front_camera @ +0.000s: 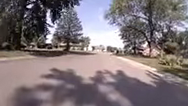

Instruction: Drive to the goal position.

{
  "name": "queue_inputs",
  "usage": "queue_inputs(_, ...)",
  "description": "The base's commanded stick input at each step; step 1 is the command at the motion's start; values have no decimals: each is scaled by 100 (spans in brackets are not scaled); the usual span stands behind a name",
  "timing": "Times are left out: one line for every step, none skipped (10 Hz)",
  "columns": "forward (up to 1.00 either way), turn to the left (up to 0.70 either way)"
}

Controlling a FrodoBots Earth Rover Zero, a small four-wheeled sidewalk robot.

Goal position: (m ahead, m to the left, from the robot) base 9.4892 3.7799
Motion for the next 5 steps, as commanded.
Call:
queue_inputs(69, -31)
queue_inputs(69, 3)
queue_inputs(69, 3)
queue_inputs(69, 3)
queue_inputs(69, 3)
